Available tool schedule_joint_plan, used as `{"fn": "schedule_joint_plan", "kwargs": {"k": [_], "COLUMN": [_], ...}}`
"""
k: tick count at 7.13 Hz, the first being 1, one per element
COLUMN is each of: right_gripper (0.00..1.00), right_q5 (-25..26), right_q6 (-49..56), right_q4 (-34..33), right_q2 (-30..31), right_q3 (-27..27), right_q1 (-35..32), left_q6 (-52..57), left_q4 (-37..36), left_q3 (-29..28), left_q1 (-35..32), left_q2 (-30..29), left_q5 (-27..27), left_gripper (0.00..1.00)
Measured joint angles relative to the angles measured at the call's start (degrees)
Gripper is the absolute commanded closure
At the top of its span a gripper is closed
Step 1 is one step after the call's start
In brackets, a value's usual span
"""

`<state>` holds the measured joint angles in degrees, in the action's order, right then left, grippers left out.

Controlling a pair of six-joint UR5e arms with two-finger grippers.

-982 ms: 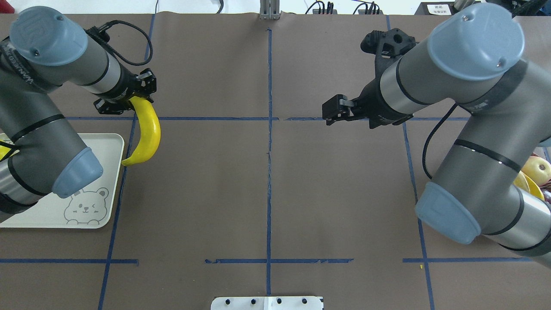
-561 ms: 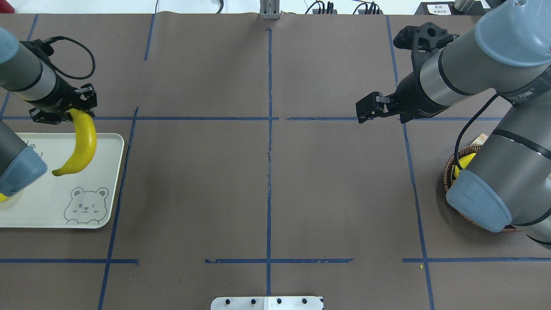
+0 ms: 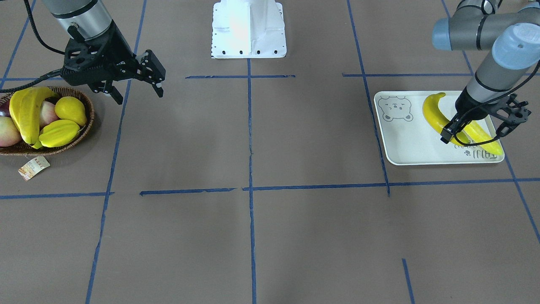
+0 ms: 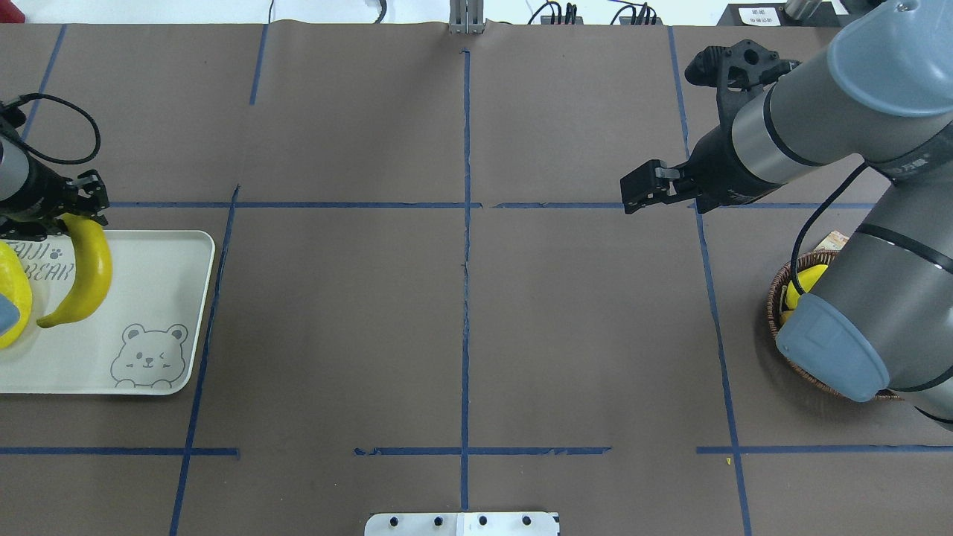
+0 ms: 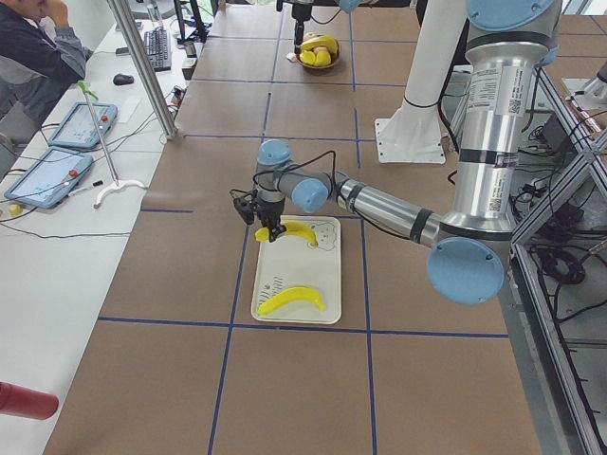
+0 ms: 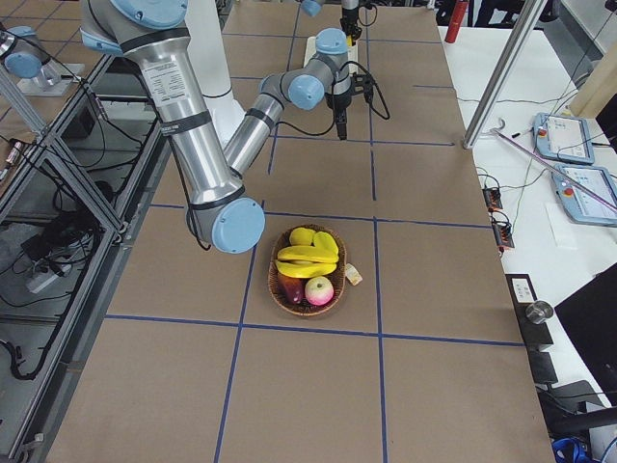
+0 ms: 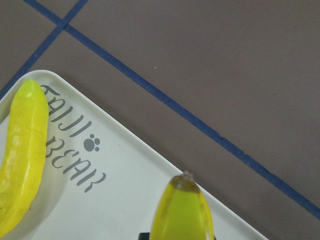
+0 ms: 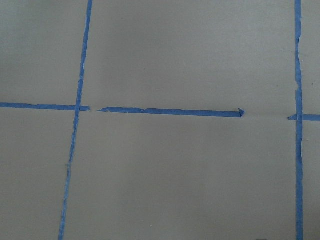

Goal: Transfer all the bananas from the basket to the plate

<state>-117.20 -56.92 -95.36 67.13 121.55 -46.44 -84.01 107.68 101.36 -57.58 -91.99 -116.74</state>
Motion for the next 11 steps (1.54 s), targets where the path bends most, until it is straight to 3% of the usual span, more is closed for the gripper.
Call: {"fn": "schedule_joint_plan", "kwargs": {"k": [3, 4, 5, 6, 9, 11], "right_gripper": [0.01, 0.01, 0.01, 0.01, 0.01, 0.01], "right_q5": [0.06, 0.08, 0.06, 0.05, 0.00, -0.14], "right_q6": [-0.03, -0.03, -0.03, -0.03, -0.03, -0.01], "right_q4": [0.00, 0.00, 0.00, 0.00, 0.00, -0.04], "right_q2": [-0.01, -0.06, -0.14, -0.20, -0.32, -0.31], "right_q3": [0.00, -0.01, -0.05, -0.07, -0.08, -0.04], "right_q1": [0.07, 0.09, 0.11, 0.12, 0.12, 0.02], "left_q6": [-4.54, -4.58, -4.30, -3.68, -2.67, -1.26], "left_q4": [14.22, 17.11, 19.39, 20.97, 23.34, 23.33], "left_q3": [-9.05, -11.88, -14.11, -15.60, -16.18, -14.60], "left_q1": [-0.73, -1.70, -2.49, -2.86, -3.74, -8.70], "left_q2": [2.95, 3.14, 3.18, 3.20, 3.22, 2.89], "left_q5": [-0.09, -0.17, -0.26, -0.31, -1.43, -8.73], "left_gripper": [0.93, 0.71, 0.57, 0.01, 0.00, 0.00]}}
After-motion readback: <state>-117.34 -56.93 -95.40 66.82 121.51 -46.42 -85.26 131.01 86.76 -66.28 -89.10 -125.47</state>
